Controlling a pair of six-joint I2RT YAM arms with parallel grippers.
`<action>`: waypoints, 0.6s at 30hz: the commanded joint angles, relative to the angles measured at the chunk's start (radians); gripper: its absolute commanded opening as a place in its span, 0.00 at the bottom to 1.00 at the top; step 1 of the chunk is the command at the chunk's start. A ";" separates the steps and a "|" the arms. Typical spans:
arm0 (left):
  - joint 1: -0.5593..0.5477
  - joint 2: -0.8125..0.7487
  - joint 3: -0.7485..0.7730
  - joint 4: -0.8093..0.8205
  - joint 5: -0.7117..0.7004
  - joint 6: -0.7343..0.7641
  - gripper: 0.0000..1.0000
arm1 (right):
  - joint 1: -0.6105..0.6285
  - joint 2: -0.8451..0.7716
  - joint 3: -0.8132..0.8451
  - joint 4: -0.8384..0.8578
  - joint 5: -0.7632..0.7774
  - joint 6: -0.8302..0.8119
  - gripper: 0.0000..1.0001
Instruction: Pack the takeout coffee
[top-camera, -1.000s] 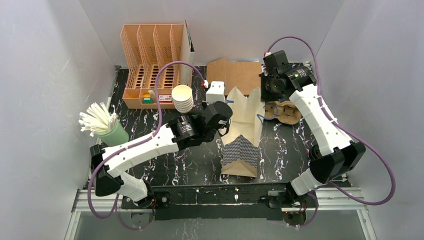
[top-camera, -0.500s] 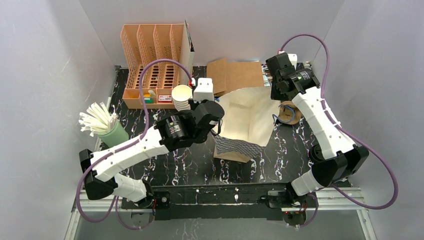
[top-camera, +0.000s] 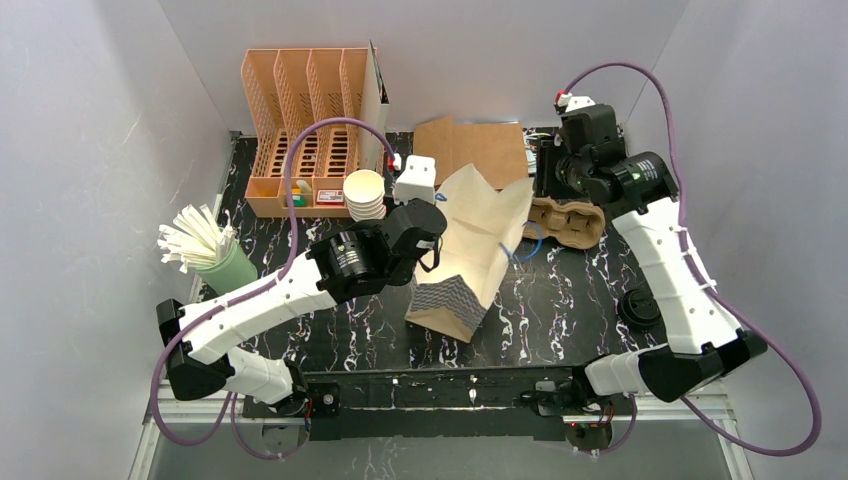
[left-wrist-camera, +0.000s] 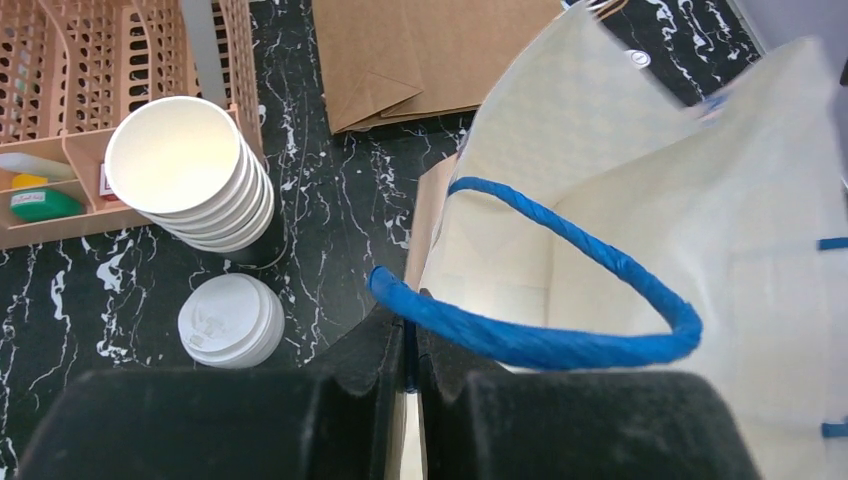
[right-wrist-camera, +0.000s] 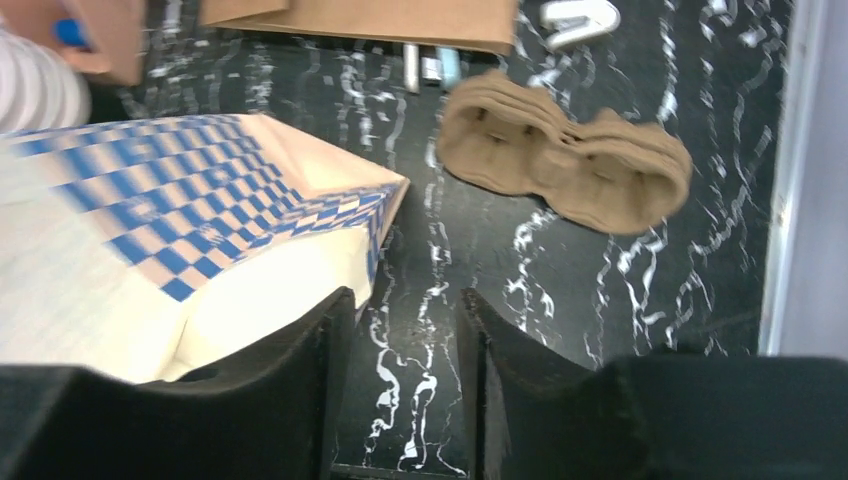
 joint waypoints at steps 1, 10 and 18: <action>0.002 -0.022 0.009 0.035 0.033 0.012 0.00 | -0.005 -0.007 0.107 0.053 -0.215 -0.085 0.53; 0.002 -0.038 0.000 0.031 0.083 -0.056 0.00 | 0.026 0.119 0.382 -0.046 -0.444 -0.020 0.50; 0.002 -0.027 0.019 -0.026 0.014 -0.208 0.00 | 0.251 0.127 0.309 -0.019 -0.306 0.158 0.01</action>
